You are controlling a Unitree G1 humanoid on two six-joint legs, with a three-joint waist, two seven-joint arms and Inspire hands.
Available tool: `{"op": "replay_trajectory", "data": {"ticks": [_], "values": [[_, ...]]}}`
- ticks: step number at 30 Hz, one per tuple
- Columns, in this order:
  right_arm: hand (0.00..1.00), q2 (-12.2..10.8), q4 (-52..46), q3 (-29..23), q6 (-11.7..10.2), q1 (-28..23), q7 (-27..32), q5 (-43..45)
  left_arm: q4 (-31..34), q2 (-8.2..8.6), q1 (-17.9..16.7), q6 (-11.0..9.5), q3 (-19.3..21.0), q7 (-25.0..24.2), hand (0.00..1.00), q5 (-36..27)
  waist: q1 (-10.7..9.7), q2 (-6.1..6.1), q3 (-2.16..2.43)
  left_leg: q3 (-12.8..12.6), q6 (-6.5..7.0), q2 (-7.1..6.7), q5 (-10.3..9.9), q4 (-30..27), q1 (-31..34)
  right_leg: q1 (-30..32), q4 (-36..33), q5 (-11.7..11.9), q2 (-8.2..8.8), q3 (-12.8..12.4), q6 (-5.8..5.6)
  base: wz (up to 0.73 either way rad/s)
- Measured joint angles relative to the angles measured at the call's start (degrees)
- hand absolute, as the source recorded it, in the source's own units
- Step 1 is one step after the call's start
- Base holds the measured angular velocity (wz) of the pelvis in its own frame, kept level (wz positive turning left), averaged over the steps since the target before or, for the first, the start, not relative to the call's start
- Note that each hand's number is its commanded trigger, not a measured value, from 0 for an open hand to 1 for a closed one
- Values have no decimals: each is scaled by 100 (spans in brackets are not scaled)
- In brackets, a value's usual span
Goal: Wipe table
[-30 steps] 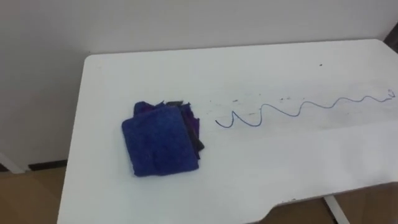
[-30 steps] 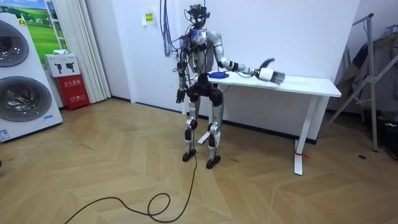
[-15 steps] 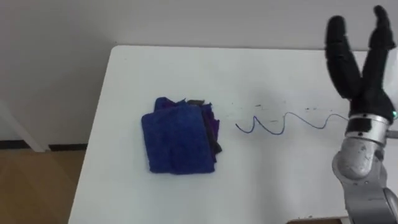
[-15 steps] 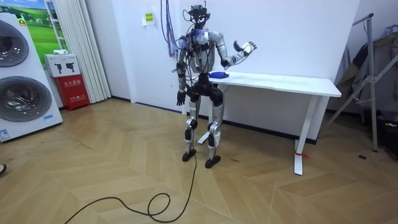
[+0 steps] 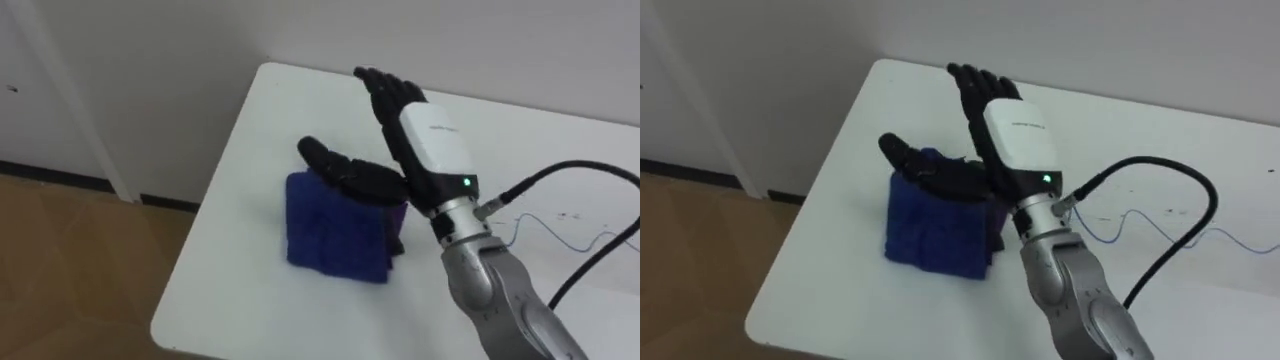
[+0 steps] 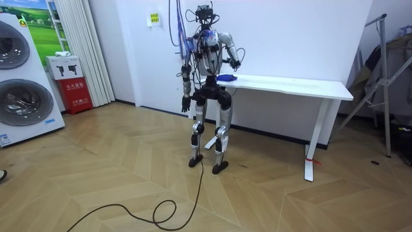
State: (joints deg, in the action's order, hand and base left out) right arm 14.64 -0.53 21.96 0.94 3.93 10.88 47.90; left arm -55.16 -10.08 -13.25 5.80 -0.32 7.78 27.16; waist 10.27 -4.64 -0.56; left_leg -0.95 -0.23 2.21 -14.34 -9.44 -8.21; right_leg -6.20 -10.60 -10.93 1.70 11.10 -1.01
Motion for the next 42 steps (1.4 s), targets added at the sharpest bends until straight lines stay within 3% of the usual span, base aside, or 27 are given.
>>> {"op": "replay_trajectory", "data": {"ticks": [4, 9, 13, 17, 20, 25, 31, 32, 33, 34, 42], "values": [[0, 17, 251, 142, 111, -6, -244, 561, 2, 4, 30, 15, -3, -94, 0, 6, 49, -72, 3, 19, 0, -4, 0, -17, 72, 46, 9, 0, 8, 27, 0, 2], [0, 17, 694, 180, 166, -74, -358, 938, 141, -3, 120, 84, -70, -141, 0, -3, -6, -34, -10, 117, 0, -21, 0, -61, 153, 46, 25, 1, 20, 37, -1, 14], [0, 55, 1305, 186, 172, -93, -450, 1066, 229, 1, 147, 89, -230, -175, 0, -2, -69, 77, -25, 121, 0, -45, 0, -69, 188, 38, 100, 2, 31, 59, -3, 1], [0, 122, 1778, 176, 130, -129, -319, 1044, 231, 9, 146, 124, -268, -168, 0, 4, -124, 194, 78, 147, -2, -43, 3, -53, 137, -5, 102, 1, 30, 58, -3, 0], [0, 128, 1828, 125, 141, -238, -287, 1069, 254, 8, 135, 131, -260, -172, 0, 126, -241, 179, 85, 282, -2, -46, 4, -11, 24, -182, 137, 1, 29, 156, -3, 28], [0, 134, 1825, 96, 144, -358, -231, 1194, 345, -34, 102, 139, -214, -186, 0, 234, -228, 86, 71, 318, -2, -59, 3, -7, -51, -292, 220, 1, 31, 164, -3, 8], [0, 136, 1823, 85, 148, -466, -153, 1372, 393, -47, 110, 127, -214, -188, 0, 232, -239, 63, 54, 318, -2, -69, 3, -5, -37, -289, 221, 1, 42, 159, -3, 1], [27, 136, 1823, 85, 147, -467, -152, 1372, 395, -57, 115, 125, -215, -188, 0, 231, -239, 52, 47, 318, -2, -70, 3, -5, -27, -289, 221, 1, 43, 158, -3, 0], [76, 136, 1827, 85, 147, -471, -151, 1372, 398, -64, 120, 125, -216, -190, 0, 231, -240, 47, 47, 317, -2, -71, 3, -6, -27, -289, 221, 1, 44, 157, -4, 0], [100, 135, 1888, 83, 142, -495, -102, 1371, 408, -73, 124, 121, -216, -195, 0, 233, -248, 40, 47, 319, -2, -75, 3, -5, -32, -300, 220, 1, 48, 151, -4, 4], [100, 132, 2188, -68, -16, -515, 781, 1494, 397, -90, 45, 114, -207, -124, 0, 245, -232, 19, 56, 276, 2, -118, 6, -10, -84, -383, 293, 16, 87, 165, -31, 2]]}}
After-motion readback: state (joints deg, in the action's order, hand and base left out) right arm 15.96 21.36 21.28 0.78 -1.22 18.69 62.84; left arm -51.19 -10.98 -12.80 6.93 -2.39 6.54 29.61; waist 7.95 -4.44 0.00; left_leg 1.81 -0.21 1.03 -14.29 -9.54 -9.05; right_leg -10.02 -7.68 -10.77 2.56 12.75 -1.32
